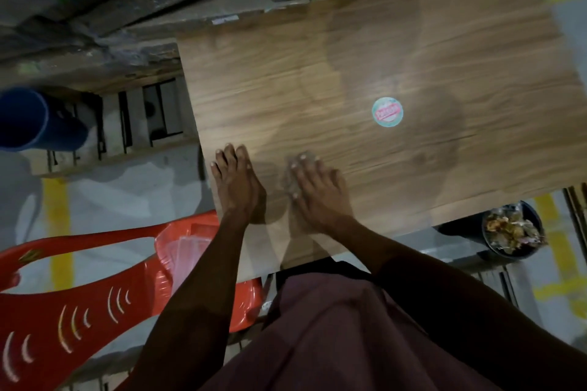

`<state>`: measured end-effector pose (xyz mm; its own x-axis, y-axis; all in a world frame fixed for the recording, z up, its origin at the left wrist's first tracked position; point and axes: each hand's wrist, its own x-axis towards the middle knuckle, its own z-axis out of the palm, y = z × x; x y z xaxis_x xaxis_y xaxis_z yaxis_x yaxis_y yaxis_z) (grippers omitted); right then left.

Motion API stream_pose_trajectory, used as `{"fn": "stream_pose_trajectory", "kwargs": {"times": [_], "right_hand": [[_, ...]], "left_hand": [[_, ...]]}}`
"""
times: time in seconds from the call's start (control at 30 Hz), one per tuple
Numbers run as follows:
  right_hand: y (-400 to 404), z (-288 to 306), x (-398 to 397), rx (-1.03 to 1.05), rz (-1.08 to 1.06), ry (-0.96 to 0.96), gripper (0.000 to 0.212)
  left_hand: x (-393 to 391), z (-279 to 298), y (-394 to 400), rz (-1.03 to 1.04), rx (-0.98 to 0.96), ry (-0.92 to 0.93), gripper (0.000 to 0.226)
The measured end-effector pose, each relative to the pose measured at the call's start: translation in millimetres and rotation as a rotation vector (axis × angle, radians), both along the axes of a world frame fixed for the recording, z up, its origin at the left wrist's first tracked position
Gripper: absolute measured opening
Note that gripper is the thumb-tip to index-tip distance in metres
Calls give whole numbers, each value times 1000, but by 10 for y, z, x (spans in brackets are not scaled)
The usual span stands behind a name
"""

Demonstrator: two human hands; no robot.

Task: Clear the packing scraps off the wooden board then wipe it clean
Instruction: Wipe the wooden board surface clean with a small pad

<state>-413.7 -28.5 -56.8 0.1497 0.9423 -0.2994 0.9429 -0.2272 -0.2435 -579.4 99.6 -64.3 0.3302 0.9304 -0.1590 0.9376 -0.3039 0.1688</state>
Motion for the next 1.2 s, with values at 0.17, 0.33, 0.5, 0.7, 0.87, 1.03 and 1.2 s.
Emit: {"fn": "stream_pose_trajectory", "kwargs": {"times": [0.17,0.33,0.5,0.7,0.87,1.03,1.2], "right_hand": [[199,-54,-150,-5,-133,8,69],[317,-89,-105,42,291,40,66],[506,-62,78,26,-109,-11,67],[609,-109,-156,39,65,24,68],[899,-94,151,70,17,-24,65],[1172,-86,80,43,-257,-23,66],[1296,-116,5,57,151,-4,67]], "left_hand": [[171,-34,163,130,129,-162,36],[179,-52,238,199,177,-268,26],[264,-115,206,280,61,-266,36],[248,-99,203,250,-6,-223,45],[289,-104,231,270,-8,-233,48],[280,-88,251,286,-11,-191,47],[264,-84,238,286,-12,-173,45]]}}
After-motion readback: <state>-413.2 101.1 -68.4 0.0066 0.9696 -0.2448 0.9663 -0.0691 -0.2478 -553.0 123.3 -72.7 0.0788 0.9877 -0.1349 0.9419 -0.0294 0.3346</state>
